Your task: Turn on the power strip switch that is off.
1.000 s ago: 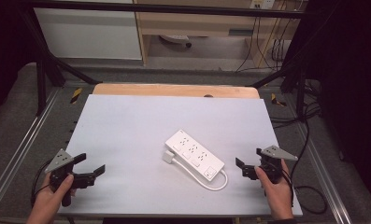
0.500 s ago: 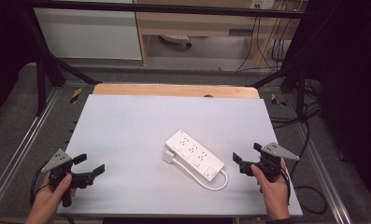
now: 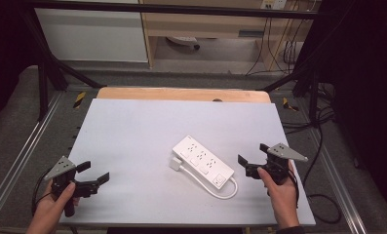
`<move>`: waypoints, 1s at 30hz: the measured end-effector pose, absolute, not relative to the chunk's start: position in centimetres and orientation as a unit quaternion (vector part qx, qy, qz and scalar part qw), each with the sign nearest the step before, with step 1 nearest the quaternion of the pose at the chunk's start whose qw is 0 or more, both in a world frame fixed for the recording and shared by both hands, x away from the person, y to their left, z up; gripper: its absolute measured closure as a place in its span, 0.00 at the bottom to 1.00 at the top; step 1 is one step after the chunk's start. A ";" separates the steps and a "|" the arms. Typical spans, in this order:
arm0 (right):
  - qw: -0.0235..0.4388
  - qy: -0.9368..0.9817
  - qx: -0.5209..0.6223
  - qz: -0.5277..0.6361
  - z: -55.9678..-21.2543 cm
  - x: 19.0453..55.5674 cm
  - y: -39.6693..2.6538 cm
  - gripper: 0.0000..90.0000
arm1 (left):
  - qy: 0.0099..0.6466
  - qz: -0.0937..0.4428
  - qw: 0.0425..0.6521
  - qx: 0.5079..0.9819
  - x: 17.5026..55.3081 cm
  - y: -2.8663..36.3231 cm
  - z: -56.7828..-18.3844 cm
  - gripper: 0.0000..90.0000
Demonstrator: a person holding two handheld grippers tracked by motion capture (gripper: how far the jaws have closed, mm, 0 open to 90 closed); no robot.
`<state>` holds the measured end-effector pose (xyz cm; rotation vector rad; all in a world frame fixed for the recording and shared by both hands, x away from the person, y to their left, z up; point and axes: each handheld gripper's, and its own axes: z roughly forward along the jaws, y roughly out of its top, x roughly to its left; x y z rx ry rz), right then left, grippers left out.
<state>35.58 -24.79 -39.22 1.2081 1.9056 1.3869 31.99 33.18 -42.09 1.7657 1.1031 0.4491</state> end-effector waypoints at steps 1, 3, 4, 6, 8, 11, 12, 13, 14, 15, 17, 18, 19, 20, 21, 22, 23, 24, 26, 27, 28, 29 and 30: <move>0.243 0.698 0.441 0.509 -39.2 35.6 -24.6 0.04 | 0.453 0.183 0.485 0.726 32.0 33.1 -42.1 0.08; 0.242 0.702 0.437 0.508 -39.2 35.7 -24.4 0.04 | 0.452 0.183 0.484 0.727 32.0 33.1 -42.1 0.08; 0.242 0.703 0.435 0.508 -39.2 35.8 -24.2 0.04 | 0.452 0.183 0.484 0.727 32.0 33.1 -42.1 0.08; 0.240 0.704 0.435 0.507 -39.2 35.8 -24.0 0.04 | 0.451 0.183 0.483 0.728 32.0 33.1 -42.2 0.08; 0.242 0.706 0.433 0.505 -39.2 35.9 -23.8 0.04 | 0.449 0.184 0.482 0.730 32.0 33.1 -42.2 0.08; 0.241 0.707 0.432 0.505 -39.2 35.9 -23.6 0.04 | 0.448 0.184 0.481 0.731 32.0 33.0 -42.2 0.08; 0.240 0.708 0.431 0.505 -39.2 36.0 -23.5 0.05 | 0.449 0.183 0.481 0.731 32.0 33.0 -42.2 0.08; 0.241 0.709 0.429 0.505 -39.2 36.0 -23.4 0.05 | 0.449 0.183 0.481 0.731 32.0 33.0 -42.2 0.08; 0.241 0.709 0.429 0.505 -39.2 36.0 -23.4 0.05 | 0.449 0.183 0.481 0.731 32.0 33.0 -42.2 0.08; 0.240 0.710 0.427 0.506 -39.1 35.9 -23.3 0.06 | 0.448 0.183 0.480 0.732 32.0 33.0 -42.2 0.08; 0.238 0.711 0.424 0.507 -39.1 35.8 -23.2 0.08 | 0.448 0.182 0.479 0.732 32.0 33.0 -42.2 0.08; 0.238 0.712 0.424 0.507 -39.1 35.8 -23.2 0.08 | 0.447 0.182 0.480 0.733 32.0 32.9 -42.2 0.08; 0.238 0.712 0.423 0.508 -39.1 35.8 -23.2 0.09 | 0.447 0.182 0.480 0.733 32.0 32.9 -42.2 0.08; 0.238 0.712 0.423 0.508 -39.1 35.8 -23.2 0.09 | 0.447 0.182 0.480 0.733 32.0 32.9 -42.2 0.08; 0.237 0.714 0.420 0.507 -39.1 35.8 -23.1 0.10 | 0.447 0.182 0.479 0.733 32.0 32.9 -42.2 0.08; 0.237 0.714 0.420 0.507 -39.1 35.8 -23.1 0.10 | 0.447 0.182 0.479 0.733 32.0 32.9 -42.2 0.08; 0.237 0.714 0.420 0.508 -39.0 35.8 -23.0 0.10 | 0.448 0.182 0.479 0.733 32.0 33.0 -42.2 0.08; 0.238 0.714 0.419 0.508 -39.0 35.8 -23.0 0.09 | 0.447 0.183 0.479 0.733 32.0 33.0 -42.2 0.08; 0.236 0.712 0.420 0.511 -38.9 35.8 -23.0 0.09 | 0.447 0.182 0.479 0.733 32.0 33.0 -42.2 0.08; 0.236 0.712 0.419 0.512 -38.8 35.8 -23.0 0.09 | 0.447 0.182 0.479 0.733 32.0 33.0 -42.3 0.08; 0.236 0.711 0.420 0.512 -38.8 35.8 -23.0 0.09 | 0.447 0.182 0.479 0.733 32.0 33.0 -42.3 0.08; 0.236 0.710 0.419 0.514 -38.7 35.8 -22.9 0.10 | 0.447 0.182 0.479 0.733 32.0 33.0 -42.3 0.08; 0.236 0.710 0.419 0.515 -38.7 35.9 -22.9 0.10 | 0.447 0.182 0.479 0.733 32.0 33.0 -42.3 0.08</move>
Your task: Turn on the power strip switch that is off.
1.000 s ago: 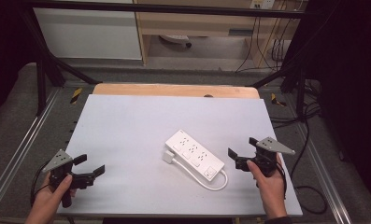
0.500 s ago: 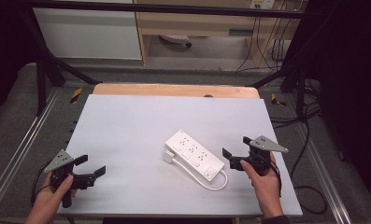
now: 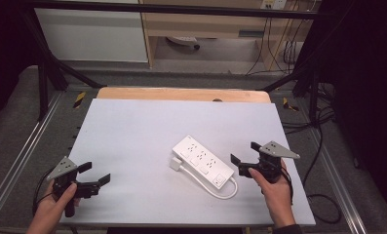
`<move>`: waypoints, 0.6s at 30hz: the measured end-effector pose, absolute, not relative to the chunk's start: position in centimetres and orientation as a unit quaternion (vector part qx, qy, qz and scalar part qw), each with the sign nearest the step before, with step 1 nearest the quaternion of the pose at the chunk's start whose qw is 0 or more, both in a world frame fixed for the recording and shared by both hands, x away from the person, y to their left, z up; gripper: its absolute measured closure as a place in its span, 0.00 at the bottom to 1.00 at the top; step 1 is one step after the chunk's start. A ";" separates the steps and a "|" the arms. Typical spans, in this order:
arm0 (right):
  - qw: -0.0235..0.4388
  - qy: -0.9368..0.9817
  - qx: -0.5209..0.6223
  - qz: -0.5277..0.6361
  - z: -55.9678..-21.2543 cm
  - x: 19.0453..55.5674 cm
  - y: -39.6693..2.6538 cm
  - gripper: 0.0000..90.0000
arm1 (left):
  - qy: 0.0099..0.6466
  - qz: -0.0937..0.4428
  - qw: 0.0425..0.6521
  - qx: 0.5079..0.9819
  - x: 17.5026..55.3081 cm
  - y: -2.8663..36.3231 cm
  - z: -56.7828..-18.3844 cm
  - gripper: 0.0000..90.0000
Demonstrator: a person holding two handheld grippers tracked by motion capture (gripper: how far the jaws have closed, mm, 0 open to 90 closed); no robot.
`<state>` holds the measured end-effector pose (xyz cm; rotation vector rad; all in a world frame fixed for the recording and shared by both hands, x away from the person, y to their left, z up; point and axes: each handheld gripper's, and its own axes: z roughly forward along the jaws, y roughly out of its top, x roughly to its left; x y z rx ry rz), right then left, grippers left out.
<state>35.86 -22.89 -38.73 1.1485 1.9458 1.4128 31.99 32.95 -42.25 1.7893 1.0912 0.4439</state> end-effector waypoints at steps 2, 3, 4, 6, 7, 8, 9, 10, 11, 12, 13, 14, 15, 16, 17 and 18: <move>0.237 0.710 0.416 0.516 -38.7 35.9 -22.8 0.13 | 0.447 0.182 0.479 0.733 32.0 32.9 -42.3 0.08; 0.235 0.710 0.415 0.518 -38.7 35.8 -22.7 0.13 | 0.447 0.182 0.479 0.734 32.0 32.9 -42.3 0.08; 0.235 0.710 0.414 0.520 -38.7 35.8 -22.7 0.14 | 0.446 0.182 0.478 0.734 32.0 33.0 -42.3 0.08; 0.237 0.709 0.411 0.521 -38.6 35.8 -22.6 0.19 | 0.446 0.182 0.478 0.734 32.0 32.9 -42.3 0.08; 0.237 0.710 0.410 0.521 -38.6 35.8 -22.5 0.20 | 0.446 0.182 0.477 0.735 32.0 33.0 -42.3 0.08; 0.237 0.710 0.410 0.521 -38.5 35.8 -22.4 0.22 | 0.446 0.182 0.477 0.735 32.0 33.0 -42.3 0.08; 0.238 0.711 0.407 0.522 -38.5 35.8 -22.3 0.24 | 0.446 0.182 0.477 0.735 32.0 32.9 -42.3 0.08; 0.239 0.711 0.406 0.522 -38.5 35.9 -22.3 0.25 | 0.446 0.182 0.477 0.735 32.0 32.9 -42.3 0.08; 0.239 0.713 0.404 0.522 -38.4 35.9 -22.2 0.27 | 0.446 0.182 0.476 0.736 32.0 32.9 -42.3 0.08; 0.238 0.713 0.403 0.522 -38.4 35.9 -22.1 0.28 | 0.446 0.182 0.476 0.736 32.0 32.9 -42.3 0.08; 0.238 0.714 0.401 0.522 -38.4 35.9 -22.0 0.31 | 0.446 0.182 0.476 0.736 32.0 32.9 -42.3 0.08; 0.238 0.715 0.399 0.523 -38.3 35.9 -21.9 0.33 | 0.446 0.182 0.476 0.736 32.0 32.9 -42.3 0.08; 0.237 0.715 0.397 0.524 -38.3 36.0 -21.8 0.36 | 0.446 0.182 0.476 0.736 32.0 32.9 -42.3 0.08; 0.237 0.716 0.395 0.525 -38.3 36.0 -21.7 0.38 | 0.446 0.181 0.476 0.735 32.0 32.9 -42.3 0.08; 0.237 0.717 0.393 0.525 -38.3 36.0 -21.6 0.40 | 0.446 0.181 0.476 0.736 32.0 32.9 -42.3 0.08; 0.236 0.719 0.390 0.525 -38.3 36.1 -21.5 0.42 | 0.446 0.181 0.476 0.735 32.0 32.9 -42.3 0.08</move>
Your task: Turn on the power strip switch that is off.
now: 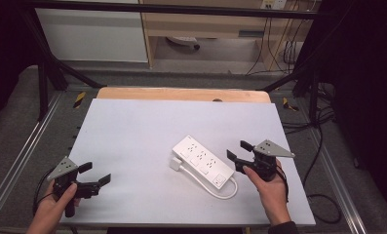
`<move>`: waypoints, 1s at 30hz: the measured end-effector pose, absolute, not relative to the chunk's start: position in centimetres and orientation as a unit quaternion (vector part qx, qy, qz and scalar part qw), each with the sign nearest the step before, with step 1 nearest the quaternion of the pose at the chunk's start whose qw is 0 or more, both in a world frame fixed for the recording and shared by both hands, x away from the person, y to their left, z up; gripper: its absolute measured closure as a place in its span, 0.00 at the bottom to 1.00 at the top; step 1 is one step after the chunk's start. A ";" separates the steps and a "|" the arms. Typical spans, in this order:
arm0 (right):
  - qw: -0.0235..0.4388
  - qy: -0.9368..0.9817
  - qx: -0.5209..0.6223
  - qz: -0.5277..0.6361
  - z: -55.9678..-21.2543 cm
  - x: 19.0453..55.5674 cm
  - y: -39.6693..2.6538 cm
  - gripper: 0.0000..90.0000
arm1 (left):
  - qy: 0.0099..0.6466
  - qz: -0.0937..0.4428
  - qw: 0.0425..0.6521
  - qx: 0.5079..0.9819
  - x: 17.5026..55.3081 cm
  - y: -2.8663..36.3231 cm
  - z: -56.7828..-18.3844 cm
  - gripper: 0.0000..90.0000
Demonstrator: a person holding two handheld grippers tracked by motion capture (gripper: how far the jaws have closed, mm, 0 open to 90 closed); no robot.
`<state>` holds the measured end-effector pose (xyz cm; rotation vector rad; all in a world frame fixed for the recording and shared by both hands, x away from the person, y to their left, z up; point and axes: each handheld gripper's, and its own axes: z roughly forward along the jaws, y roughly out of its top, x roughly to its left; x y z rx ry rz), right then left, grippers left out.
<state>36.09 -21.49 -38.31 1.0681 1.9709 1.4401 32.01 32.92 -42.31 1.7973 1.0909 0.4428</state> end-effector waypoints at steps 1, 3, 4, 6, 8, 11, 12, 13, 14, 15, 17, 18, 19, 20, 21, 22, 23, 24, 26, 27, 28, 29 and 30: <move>0.236 0.720 0.389 0.524 -38.3 36.1 -21.4 0.44 | 0.446 0.181 0.476 0.735 32.0 32.9 -42.3 0.08; 0.235 0.722 0.385 0.525 -38.3 36.2 -21.2 0.49 | 0.446 0.181 0.477 0.736 32.0 32.9 -42.3 0.08; 0.235 0.722 0.385 0.525 -38.3 36.2 -21.1 0.50 | 0.446 0.181 0.476 0.736 32.0 32.9 -42.3 0.08; 0.235 0.723 0.384 0.524 -38.4 36.3 -21.0 0.54 | 0.446 0.181 0.476 0.736 32.0 32.9 -42.3 0.08; 0.236 0.726 0.379 0.524 -38.4 36.4 -20.7 0.58 | 0.446 0.181 0.476 0.736 32.0 32.9 -42.3 0.08; 0.236 0.728 0.373 0.524 -38.5 36.5 -20.1 0.67 | 0.447 0.181 0.477 0.735 32.0 32.9 -42.4 0.08; 0.236 0.728 0.373 0.524 -38.5 36.5 -20.1 0.67 | 0.447 0.181 0.477 0.735 32.0 32.9 -42.4 0.08; 0.234 0.729 0.369 0.526 -38.6 36.6 -19.9 0.72 | 0.447 0.182 0.476 0.736 32.0 32.9 -42.4 0.08; 0.234 0.729 0.369 0.526 -38.6 36.6 -19.9 0.72 | 0.447 0.182 0.476 0.736 32.0 32.9 -42.4 0.08; 0.231 0.731 0.367 0.528 -38.6 36.6 -19.8 0.76 | 0.446 0.182 0.475 0.736 32.0 32.9 -42.3 0.08; 0.228 0.732 0.365 0.529 -38.7 36.6 -19.6 0.80 | 0.445 0.182 0.475 0.737 32.0 32.9 -42.3 0.08; 0.228 0.732 0.365 0.529 -38.8 36.6 -19.6 0.81 | 0.446 0.182 0.475 0.736 32.0 32.9 -42.3 0.08; 0.229 0.732 0.363 0.530 -38.9 36.6 -19.5 0.83 | 0.446 0.182 0.475 0.736 32.0 32.9 -42.3 0.08; 0.229 0.732 0.362 0.530 -38.9 36.6 -19.5 0.85 | 0.446 0.182 0.475 0.737 32.0 32.9 -42.3 0.08; 0.229 0.732 0.360 0.530 -39.0 36.6 -19.4 0.86 | 0.446 0.182 0.475 0.737 32.0 32.9 -42.3 0.08; 0.229 0.732 0.360 0.531 -39.0 36.6 -19.3 0.87 | 0.446 0.182 0.474 0.737 32.0 32.9 -42.3 0.08; 0.229 0.732 0.362 0.530 -39.1 36.6 -19.2 0.89 | 0.446 0.182 0.474 0.737 32.0 32.9 -42.3 0.08; 0.229 0.732 0.362 0.530 -39.1 36.6 -19.2 0.89 | 0.446 0.182 0.474 0.737 32.0 32.9 -42.3 0.08; 0.227 0.730 0.364 0.531 -39.4 36.7 -19.0 0.94 | 0.446 0.182 0.474 0.737 32.0 32.9 -42.4 0.08; 0.225 0.731 0.364 0.531 -39.5 36.7 -18.9 0.95 | 0.447 0.182 0.474 0.736 32.0 32.9 -42.4 0.08; 0.224 0.732 0.364 0.530 -39.6 36.8 -18.9 0.96 | 0.447 0.182 0.474 0.737 32.0 32.9 -42.3 0.08; 0.224 0.732 0.365 0.530 -39.7 36.8 -18.8 0.98 | 0.446 0.182 0.474 0.737 32.0 32.9 -42.3 0.09; 0.224 0.732 0.365 0.530 -39.7 36.8 -18.8 0.98 | 0.446 0.182 0.474 0.737 32.0 32.9 -42.3 0.08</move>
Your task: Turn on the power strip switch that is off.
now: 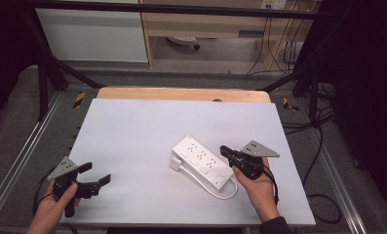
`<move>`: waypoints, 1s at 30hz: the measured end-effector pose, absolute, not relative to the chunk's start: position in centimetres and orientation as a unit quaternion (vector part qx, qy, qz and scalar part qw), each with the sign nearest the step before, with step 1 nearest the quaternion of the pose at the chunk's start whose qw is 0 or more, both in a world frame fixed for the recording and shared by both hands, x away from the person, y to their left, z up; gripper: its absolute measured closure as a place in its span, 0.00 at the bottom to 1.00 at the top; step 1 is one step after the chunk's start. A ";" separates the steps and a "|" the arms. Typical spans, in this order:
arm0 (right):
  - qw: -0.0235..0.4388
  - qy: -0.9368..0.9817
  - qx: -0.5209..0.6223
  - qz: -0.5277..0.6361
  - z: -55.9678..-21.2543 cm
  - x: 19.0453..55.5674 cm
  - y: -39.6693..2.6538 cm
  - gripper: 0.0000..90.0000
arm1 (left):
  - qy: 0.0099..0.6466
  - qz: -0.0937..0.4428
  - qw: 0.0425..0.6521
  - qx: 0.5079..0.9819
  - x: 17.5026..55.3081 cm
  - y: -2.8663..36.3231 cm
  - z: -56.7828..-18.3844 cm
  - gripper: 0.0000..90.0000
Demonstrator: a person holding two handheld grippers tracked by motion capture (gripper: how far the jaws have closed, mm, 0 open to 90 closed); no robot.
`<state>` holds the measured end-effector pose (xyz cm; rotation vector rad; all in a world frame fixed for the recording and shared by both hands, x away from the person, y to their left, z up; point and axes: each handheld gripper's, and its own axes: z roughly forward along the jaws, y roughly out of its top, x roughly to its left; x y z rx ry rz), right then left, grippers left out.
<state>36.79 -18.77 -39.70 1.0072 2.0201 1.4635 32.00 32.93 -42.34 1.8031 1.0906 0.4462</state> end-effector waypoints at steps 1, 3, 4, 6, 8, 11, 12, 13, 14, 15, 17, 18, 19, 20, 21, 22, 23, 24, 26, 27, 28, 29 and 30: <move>0.222 0.733 0.365 0.529 -39.9 36.8 -18.6 0.99 | 0.446 0.182 0.474 0.737 32.0 32.9 -42.3 0.08; 0.220 0.735 0.366 0.527 -40.0 36.9 -18.4 1.00 | 0.447 0.182 0.473 0.737 32.0 32.9 -42.3 0.08; 0.218 0.738 0.364 0.525 -40.1 36.9 -18.3 1.00 | 0.447 0.182 0.473 0.737 32.0 32.9 -42.4 0.09; 0.218 0.739 0.364 0.524 -40.2 36.9 -18.2 1.00 | 0.447 0.182 0.473 0.737 32.0 32.9 -42.4 0.09; 0.213 0.741 0.365 0.521 -40.4 36.9 -18.0 1.00 | 0.446 0.182 0.473 0.737 32.0 32.9 -42.3 0.08; 0.204 0.746 0.365 0.518 -40.7 36.9 -17.8 1.00 | 0.446 0.182 0.472 0.738 32.0 32.9 -42.4 0.08; 0.204 0.746 0.365 0.518 -40.7 36.9 -17.8 1.00 | 0.446 0.182 0.472 0.738 32.0 32.9 -42.4 0.08; 0.201 0.748 0.367 0.515 -40.9 36.9 -17.6 1.00 | 0.446 0.182 0.472 0.738 32.0 32.9 -42.4 0.08; 0.200 0.750 0.366 0.514 -40.9 36.9 -17.6 1.00 | 0.446 0.182 0.472 0.739 32.0 32.8 -42.4 0.08; 0.199 0.750 0.366 0.514 -40.9 36.9 -17.5 1.00 | 0.445 0.182 0.473 0.739 32.0 32.8 -42.4 0.09; 0.196 0.753 0.364 0.512 -41.0 36.9 -17.3 1.00 | 0.446 0.182 0.472 0.739 32.0 32.9 -42.4 0.08; 0.195 0.754 0.364 0.511 -41.1 36.9 -17.2 1.00 | 0.446 0.182 0.472 0.739 32.0 32.9 -42.4 0.08; 0.194 0.755 0.363 0.510 -41.2 36.9 -17.1 1.00 | 0.446 0.181 0.471 0.739 32.0 32.9 -42.4 0.09; 0.194 0.755 0.363 0.510 -41.2 36.9 -17.1 1.00 | 0.446 0.181 0.471 0.739 32.0 32.9 -42.4 0.08; 0.192 0.758 0.360 0.509 -41.3 36.9 -17.0 1.00 | 0.445 0.182 0.471 0.739 32.0 32.9 -42.4 0.08; 0.191 0.758 0.360 0.509 -41.3 36.9 -16.9 1.00 | 0.446 0.181 0.471 0.739 32.1 32.9 -42.4 0.08; 0.190 0.760 0.360 0.507 -41.4 36.9 -16.8 1.00 | 0.446 0.181 0.471 0.740 32.1 32.9 -42.4 0.09; 0.190 0.760 0.360 0.506 -41.4 36.9 -16.8 1.00 | 0.446 0.181 0.471 0.740 32.1 32.9 -42.4 0.08; 0.187 0.760 0.360 0.507 -41.5 36.9 -16.7 1.00 | 0.445 0.181 0.472 0.739 32.0 32.9 -42.3 0.08; 0.188 0.761 0.359 0.506 -41.5 36.9 -16.6 1.00 | 0.446 0.182 0.472 0.739 32.1 32.9 -42.4 0.08; 0.188 0.761 0.359 0.506 -41.5 36.9 -16.6 1.00 | 0.446 0.182 0.472 0.739 32.1 32.9 -42.4 0.09; 0.182 0.761 0.360 0.508 -41.6 36.9 -16.5 1.00 | 0.445 0.181 0.471 0.739 32.0 32.8 -42.3 0.09; 0.182 0.761 0.360 0.508 -41.6 36.9 -16.5 1.00 | 0.445 0.181 0.471 0.739 32.0 32.8 -42.3 0.08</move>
